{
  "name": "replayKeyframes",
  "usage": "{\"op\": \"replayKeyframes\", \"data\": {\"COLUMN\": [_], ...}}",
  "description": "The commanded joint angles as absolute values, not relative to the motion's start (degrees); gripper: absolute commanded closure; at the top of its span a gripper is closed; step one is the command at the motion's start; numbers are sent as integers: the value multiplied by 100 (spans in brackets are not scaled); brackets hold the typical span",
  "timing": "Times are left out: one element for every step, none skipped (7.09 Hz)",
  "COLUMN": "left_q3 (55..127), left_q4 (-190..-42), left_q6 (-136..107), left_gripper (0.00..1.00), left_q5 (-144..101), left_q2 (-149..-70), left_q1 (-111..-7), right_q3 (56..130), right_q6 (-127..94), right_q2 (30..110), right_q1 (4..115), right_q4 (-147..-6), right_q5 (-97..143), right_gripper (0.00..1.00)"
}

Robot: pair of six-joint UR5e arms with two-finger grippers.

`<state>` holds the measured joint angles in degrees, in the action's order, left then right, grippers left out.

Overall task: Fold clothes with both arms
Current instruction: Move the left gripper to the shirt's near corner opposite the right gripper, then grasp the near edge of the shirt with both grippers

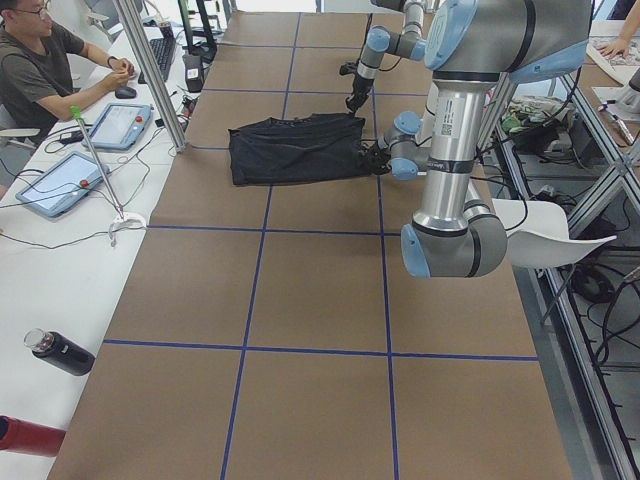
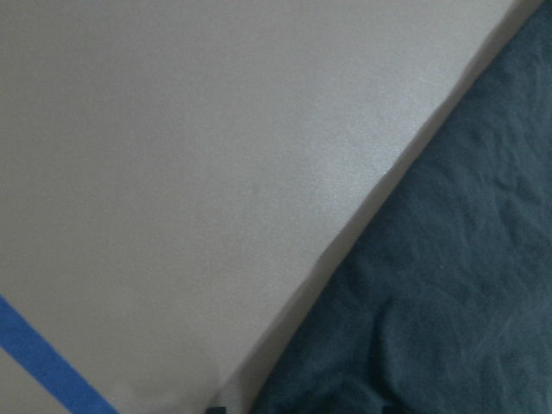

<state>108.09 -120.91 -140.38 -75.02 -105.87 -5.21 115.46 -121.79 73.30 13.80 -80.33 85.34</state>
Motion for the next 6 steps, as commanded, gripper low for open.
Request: {"op": "replayKeyframes", "data": {"left_q3": [10915,11134,11510,11853,12065,12259], "left_q4": [-12085,-12068,-12050,-12041,-12015,-12006], "left_q6": [-13975,-13914,-13722,-13694,-13685,-13685], "left_gripper": [100,100,100,100,100,100], "left_q5": [-7558,-7707,-8039,-8051,-8059,-8051], "left_q2": [-10556,-10503,-10285,-10005,-9915,-9818], "left_q1": [-553,-571,-589,-589,-580,-571], "right_q3": [11540,11549,11575,11749,12108,12477], "right_q6": [-12182,-12182,-12190,-12208,-12382,-12419], "right_q2": [7330,7339,7348,7478,7732,7917], "right_q1": [1389,1389,1397,1380,1310,1283], "right_q4": [-8033,-8033,-8042,-8033,-8025,-8007], "right_q5": [8534,8525,8525,8534,8752,9276], "right_gripper": [100,100,100,100,100,100]}}
